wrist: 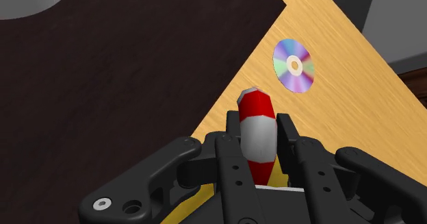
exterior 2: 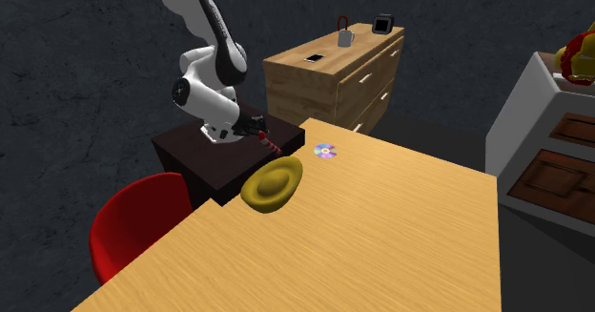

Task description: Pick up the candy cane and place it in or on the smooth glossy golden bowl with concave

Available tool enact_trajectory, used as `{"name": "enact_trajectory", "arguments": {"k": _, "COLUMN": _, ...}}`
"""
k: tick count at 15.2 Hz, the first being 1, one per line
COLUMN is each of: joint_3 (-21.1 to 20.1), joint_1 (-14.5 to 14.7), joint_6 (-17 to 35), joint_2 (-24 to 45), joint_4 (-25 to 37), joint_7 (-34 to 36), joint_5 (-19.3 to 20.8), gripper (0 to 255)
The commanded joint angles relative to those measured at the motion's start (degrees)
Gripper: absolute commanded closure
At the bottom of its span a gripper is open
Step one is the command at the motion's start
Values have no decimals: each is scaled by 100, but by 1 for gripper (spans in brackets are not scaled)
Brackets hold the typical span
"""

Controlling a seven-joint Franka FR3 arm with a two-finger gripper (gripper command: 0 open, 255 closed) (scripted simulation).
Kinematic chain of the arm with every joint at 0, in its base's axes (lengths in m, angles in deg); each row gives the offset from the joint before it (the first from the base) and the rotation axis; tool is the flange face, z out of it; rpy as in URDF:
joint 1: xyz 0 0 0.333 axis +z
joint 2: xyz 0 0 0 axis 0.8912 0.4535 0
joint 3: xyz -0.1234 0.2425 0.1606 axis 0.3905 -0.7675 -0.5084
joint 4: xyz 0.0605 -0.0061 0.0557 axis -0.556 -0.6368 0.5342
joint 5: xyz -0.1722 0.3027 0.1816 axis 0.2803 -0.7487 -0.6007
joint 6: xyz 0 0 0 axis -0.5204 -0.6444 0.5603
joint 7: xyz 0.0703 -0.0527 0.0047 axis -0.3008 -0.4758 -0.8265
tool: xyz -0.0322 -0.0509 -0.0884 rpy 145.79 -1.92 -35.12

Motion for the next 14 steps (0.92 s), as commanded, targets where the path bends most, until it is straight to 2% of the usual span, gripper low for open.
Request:
{"name": "enact_trajectory", "arguments": {"k": 1, "joint_3": -66, "joint_1": -80, "joint_6": -146, "joint_2": -234, "joint_4": 9, "joint_7": 227, "joint_5": 141, "gripper": 255}}
{"name": "enact_trajectory", "arguments": {"k": 7, "joint_3": -234, "joint_1": -325, "joint_6": -633, "joint_2": -868, "joint_4": 68, "joint_7": 772, "joint_5": 477, "gripper": 255}}
{"name": "enact_trajectory", "arguments": {"k": 14, "joint_3": -402, "joint_1": -511, "joint_6": -1192, "joint_2": -1443, "joint_4": 219, "joint_7": 1269, "joint_5": 685, "gripper": 255}}
